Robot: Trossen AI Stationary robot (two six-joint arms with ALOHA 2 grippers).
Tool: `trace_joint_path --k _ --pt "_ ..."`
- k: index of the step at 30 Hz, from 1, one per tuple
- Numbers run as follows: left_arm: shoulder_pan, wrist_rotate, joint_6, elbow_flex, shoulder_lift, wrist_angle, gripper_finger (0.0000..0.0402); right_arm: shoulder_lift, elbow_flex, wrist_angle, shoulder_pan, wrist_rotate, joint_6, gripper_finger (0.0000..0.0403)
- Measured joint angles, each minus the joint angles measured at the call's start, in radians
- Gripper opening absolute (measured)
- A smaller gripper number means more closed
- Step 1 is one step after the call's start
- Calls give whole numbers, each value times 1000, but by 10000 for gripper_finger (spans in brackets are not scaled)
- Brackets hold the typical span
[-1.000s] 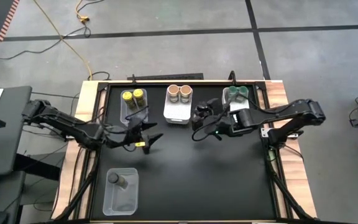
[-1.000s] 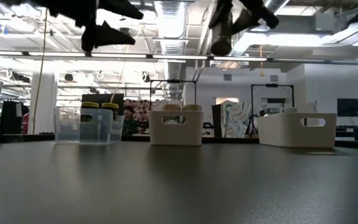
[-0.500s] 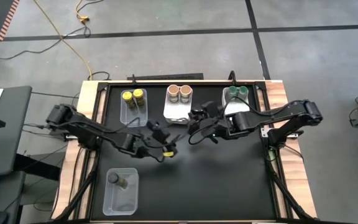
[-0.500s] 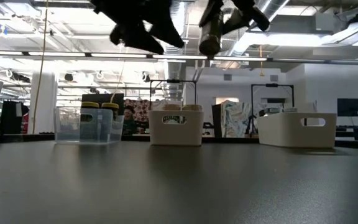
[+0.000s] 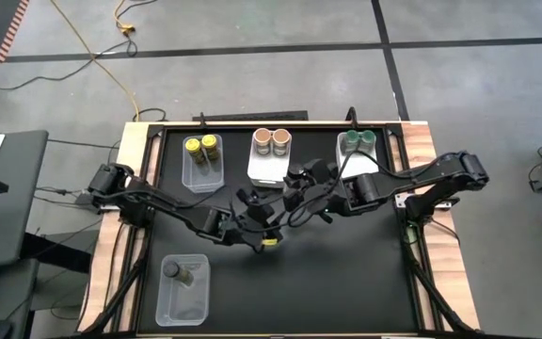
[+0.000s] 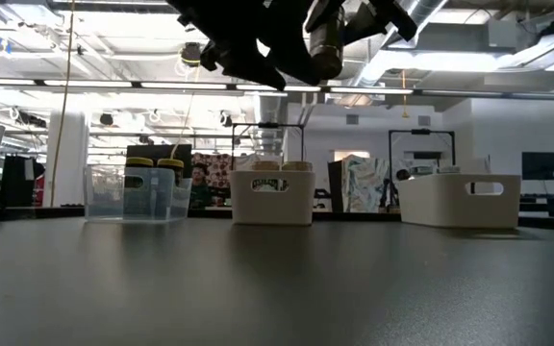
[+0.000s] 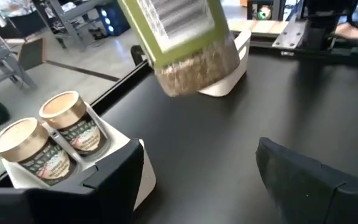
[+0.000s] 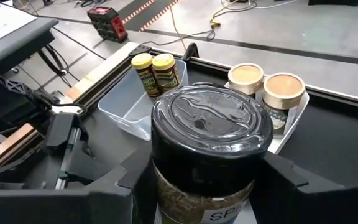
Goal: Sort spices by type
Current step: Put the black spice bottle into the bottom transparent bin
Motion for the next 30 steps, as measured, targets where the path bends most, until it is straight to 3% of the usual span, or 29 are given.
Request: trace_joint_path --k 7,18,22,30 --pt "0 56 -90 16 -1 2 295 6 0 -10 0 0 10 217" --pt "22 89 -60 15 0 179 295 6 0 -17 2 -52 8 225" --pt "22 101 -43 15 0 208 295 6 0 7 2 -119 -84 225" --pt "16 107 -42 15 0 246 295 -2 0 11 18 -129 -97 226"
